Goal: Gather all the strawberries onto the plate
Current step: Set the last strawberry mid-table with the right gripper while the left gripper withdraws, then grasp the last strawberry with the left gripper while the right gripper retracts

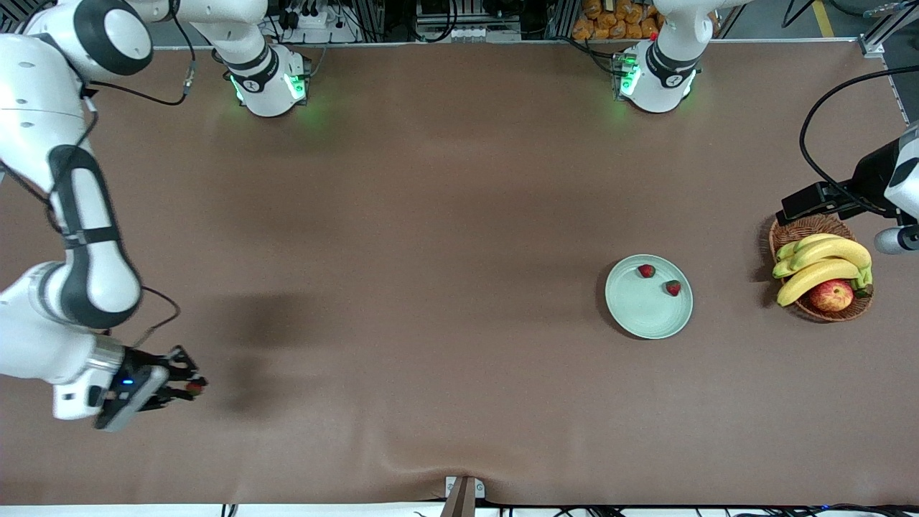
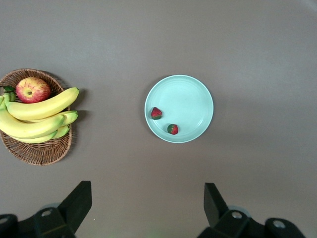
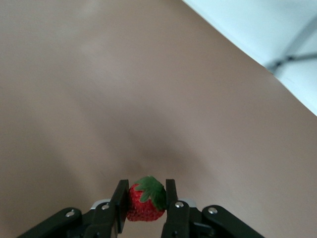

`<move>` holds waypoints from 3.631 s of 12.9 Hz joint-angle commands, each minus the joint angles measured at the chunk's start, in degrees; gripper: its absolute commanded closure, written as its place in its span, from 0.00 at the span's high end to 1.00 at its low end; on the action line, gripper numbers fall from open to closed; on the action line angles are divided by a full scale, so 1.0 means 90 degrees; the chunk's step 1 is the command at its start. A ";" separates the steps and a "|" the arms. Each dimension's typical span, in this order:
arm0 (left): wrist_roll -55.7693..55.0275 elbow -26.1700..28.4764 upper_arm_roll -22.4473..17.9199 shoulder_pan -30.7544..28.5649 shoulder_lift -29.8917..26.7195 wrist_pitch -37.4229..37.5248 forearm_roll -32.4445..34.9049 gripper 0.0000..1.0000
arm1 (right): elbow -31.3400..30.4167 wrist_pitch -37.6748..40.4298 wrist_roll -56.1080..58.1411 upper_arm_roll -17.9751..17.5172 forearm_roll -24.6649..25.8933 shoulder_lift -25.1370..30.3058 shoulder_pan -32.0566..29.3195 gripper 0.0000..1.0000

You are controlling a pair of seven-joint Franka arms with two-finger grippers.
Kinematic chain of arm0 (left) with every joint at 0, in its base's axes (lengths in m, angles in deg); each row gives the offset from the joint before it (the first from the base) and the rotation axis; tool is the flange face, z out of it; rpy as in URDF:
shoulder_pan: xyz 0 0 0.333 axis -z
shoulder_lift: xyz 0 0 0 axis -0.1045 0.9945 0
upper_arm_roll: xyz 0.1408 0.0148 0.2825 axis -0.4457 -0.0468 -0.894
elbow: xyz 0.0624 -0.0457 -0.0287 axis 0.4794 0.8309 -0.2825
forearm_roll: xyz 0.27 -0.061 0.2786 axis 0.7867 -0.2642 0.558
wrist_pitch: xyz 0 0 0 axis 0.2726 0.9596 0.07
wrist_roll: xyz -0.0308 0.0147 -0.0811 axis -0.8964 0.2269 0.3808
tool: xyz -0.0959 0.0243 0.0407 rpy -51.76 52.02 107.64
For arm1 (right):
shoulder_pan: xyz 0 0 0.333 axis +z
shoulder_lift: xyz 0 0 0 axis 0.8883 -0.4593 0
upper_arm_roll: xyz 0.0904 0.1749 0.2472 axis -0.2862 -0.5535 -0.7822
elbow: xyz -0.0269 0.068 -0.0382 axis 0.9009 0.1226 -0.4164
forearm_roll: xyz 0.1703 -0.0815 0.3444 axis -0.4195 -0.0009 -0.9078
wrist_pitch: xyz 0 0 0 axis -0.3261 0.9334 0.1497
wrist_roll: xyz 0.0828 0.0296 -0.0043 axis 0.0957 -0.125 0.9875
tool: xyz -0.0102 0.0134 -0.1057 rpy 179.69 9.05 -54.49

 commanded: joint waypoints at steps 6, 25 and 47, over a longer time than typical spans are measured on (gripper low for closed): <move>0.0162 0.1074 0.0053 -0.0038 -0.0704 -0.0661 -0.0334 1.00 | -0.0161 -0.0767 -0.2462 0.0110 0.0235 -0.0078 0.2122 0.00; 0.0026 0.1054 0.0092 0.0419 -0.0120 -0.0855 -0.0490 1.00 | -0.0210 -0.3679 -0.6039 0.1409 0.0235 -0.1046 0.5473 0.33; -0.1273 -0.0019 -0.0531 0.4237 0.4373 -0.6714 0.0526 1.00 | -0.2358 0.2323 -0.5970 0.2522 0.0176 0.4196 0.2527 1.00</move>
